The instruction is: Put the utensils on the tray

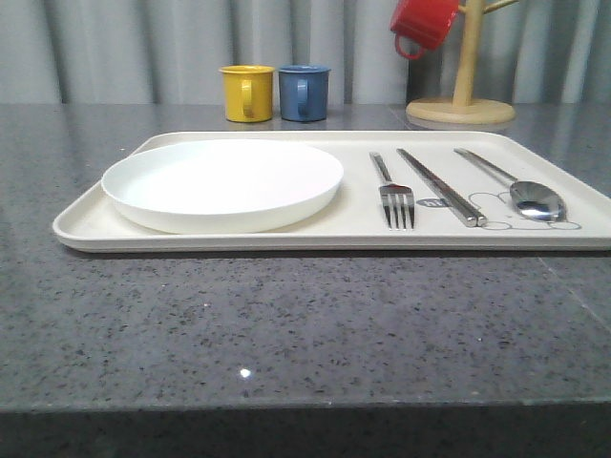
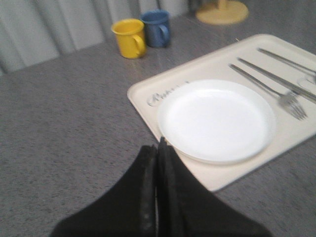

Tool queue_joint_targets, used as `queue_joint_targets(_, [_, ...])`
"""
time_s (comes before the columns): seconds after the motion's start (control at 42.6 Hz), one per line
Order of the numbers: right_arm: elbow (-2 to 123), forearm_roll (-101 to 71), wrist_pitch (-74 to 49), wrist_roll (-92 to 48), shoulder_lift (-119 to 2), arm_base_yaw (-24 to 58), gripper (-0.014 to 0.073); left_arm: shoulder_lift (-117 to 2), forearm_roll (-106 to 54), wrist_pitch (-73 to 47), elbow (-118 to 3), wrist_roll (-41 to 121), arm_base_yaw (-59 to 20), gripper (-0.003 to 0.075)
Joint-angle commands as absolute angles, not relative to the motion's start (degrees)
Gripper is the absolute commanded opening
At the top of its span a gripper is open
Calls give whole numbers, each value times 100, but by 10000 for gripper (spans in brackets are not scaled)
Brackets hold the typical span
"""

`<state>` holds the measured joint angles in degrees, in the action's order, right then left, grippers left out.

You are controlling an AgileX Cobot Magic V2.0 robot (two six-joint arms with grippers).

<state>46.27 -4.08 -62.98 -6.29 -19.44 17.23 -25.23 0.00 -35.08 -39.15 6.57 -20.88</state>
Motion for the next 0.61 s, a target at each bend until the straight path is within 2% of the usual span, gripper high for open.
queue_joint_targets(0.0, [4747,-427,-5891,-656,-2000,1722,-67,-2041,-69,-2442,-3386,601,-1641,-20])
queue_joint_targets(0.258, [4747,-427,-5891,-656,-2000,1722,-67,-630,-329,-693,-1153,601,-486,-20])
queue_joint_targets(0.446, [4747,-427,-5891,-656,-2000,1722,-67,-130,-516,569,56,601,-228,-20])
queue_joint_targets(0.587, [4747,-427,-5897,-656,-2000,1722,-67,82,-415,405,95,601,-228,-20])
